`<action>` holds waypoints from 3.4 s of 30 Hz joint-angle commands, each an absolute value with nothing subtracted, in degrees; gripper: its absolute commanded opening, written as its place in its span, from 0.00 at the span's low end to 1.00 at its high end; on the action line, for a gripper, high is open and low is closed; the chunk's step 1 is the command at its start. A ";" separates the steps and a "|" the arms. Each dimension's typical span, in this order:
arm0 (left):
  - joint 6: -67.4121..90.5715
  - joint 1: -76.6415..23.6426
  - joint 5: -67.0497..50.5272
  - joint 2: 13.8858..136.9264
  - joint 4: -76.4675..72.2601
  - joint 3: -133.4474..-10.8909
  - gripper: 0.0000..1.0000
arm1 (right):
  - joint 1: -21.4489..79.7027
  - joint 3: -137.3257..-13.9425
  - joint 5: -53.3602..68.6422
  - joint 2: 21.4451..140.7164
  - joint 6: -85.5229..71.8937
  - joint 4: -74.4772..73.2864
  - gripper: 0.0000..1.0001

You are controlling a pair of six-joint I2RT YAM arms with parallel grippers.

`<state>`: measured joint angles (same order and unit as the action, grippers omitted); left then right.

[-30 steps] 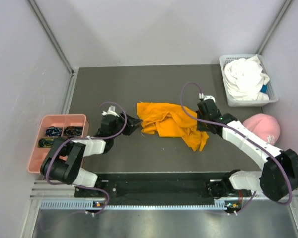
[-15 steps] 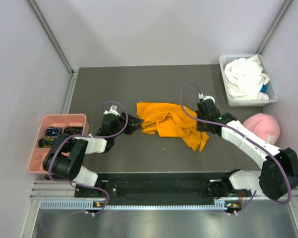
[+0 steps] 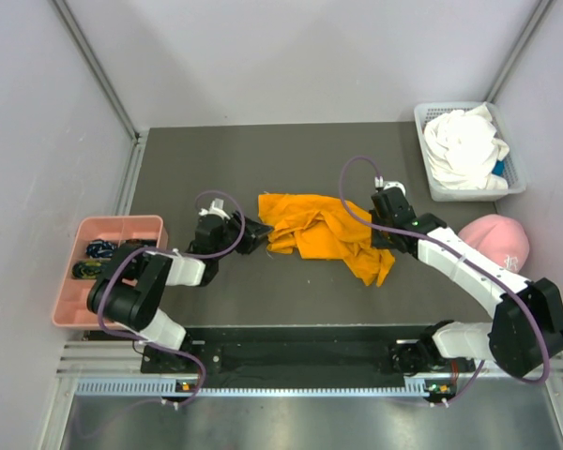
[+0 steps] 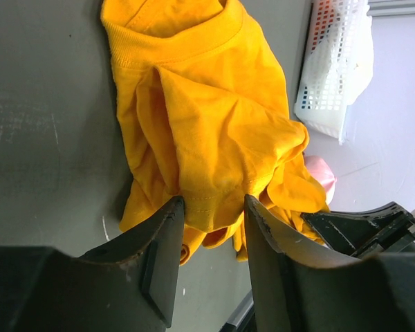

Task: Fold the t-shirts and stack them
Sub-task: Flatten out the tshirt

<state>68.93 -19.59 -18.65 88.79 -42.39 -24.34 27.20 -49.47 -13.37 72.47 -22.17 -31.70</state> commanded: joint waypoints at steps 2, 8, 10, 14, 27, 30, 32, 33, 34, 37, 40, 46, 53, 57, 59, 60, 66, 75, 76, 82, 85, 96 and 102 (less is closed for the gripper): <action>69.08 -19.86 -19.51 90.53 -47.72 -25.66 0.45 | 26.63 -49.92 -13.27 72.68 -22.50 -30.76 0.00; 69.69 -19.86 -20.30 92.72 -50.35 -25.66 0.38 | 26.72 -49.83 -13.62 72.60 -22.59 -31.20 0.00; 70.22 -19.95 -20.65 93.86 -51.50 -25.66 0.35 | 26.72 -49.83 -13.62 72.42 -22.50 -31.38 0.00; 70.84 -19.95 -21.71 95.36 -54.05 -25.84 0.20 | 26.72 -49.75 -13.89 72.42 -22.59 -31.55 0.00; 59.01 -19.95 -19.35 80.73 -35.81 -29.61 0.00 | 26.63 -49.57 -13.54 72.25 -22.76 -30.85 0.00; 50.32 -19.95 -14.95 73.51 -20.68 -35.23 0.00 | 26.63 -49.40 -13.27 72.33 -22.76 -30.50 0.00; 46.69 -19.86 -10.67 70.50 -12.89 -39.10 0.00 | 26.72 -49.39 -13.10 72.33 -22.94 -30.32 0.00; 43.97 -19.86 -9.42 68.40 -11.44 -40.16 0.00 | 26.81 -49.31 -12.92 72.33 -22.94 -30.15 0.00; 43.08 -19.78 -8.01 67.51 -9.95 -41.99 0.00 | 26.63 -49.31 -12.75 72.33 -23.03 -30.06 0.00; 39.56 -19.69 -4.93 66.09 -6.69 -45.77 0.00 | 26.72 -49.39 -12.66 71.90 -23.29 -30.06 0.00; 37.62 -19.51 -3.96 67.41 -4.05 -49.55 0.00 | 26.72 -49.39 -13.09 69.71 -23.73 -30.06 0.00; 37.00 -19.34 -5.10 69.96 -3.87 -53.52 0.00 | 26.72 -52.20 -14.06 62.15 -23.38 -31.72 0.00; 35.07 -18.55 -2.73 71.28 -1.76 -59.05 0.00 | 26.72 -58.53 -19.59 54.32 -21.28 -36.47 0.00; 34.54 -17.58 -1.50 71.98 -0.88 -62.48 0.00 | 26.72 -61.52 -19.86 57.55 -19.86 -39.28 0.26; 34.19 -17.23 -0.53 71.98 -0.27 -63.89 0.00 | 26.72 -61.26 -20.13 58.53 -20.47 -39.99 0.44; 33.84 -17.05 0.52 71.63 1.22 -64.16 0.00 | 26.81 -60.65 -20.13 58.62 -20.83 -39.73 0.62; 32.43 -15.82 4.30 69.88 3.60 -63.90 0.00 | 26.72 -54.68 -20.30 56.52 -24.87 -38.23 0.89; 31.73 -14.24 7.56 68.64 5.54 -63.37 0.00 | 26.72 -47.13 -21.62 50.28 -33.74 -40.17 0.99; 31.73 -14.06 8.25 68.47 6.15 -63.28 0.00 | 26.72 -46.07 -21.88 49.49 -35.75 -39.64 0.99; 31.73 -13.54 8.70 66.80 7.20 -62.23 0.00 | 26.54 -40.70 -24.34 45.53 -43.15 -36.30 0.93; 31.64 -13.36 8.96 66.27 7.64 -61.88 0.00 | 25.49 -39.20 -22.86 45.26 -45.25 -33.76 0.81; 31.46 -12.04 8.88 64.51 8.26 -60.21 0.00 | 18.99 -33.22 -9.86 44.91 -50.45 -22.42 0.51; 31.64 -11.51 8.26 64.42 8.00 -59.77 0.00 | 18.98 -34.63 -10.63 47.11 -46.85 -24.69 0.52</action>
<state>32.56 -12.25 7.57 66.24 10.07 -60.14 19.29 -33.26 -11.81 46.39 -48.56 -26.57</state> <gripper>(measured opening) 0.014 0.523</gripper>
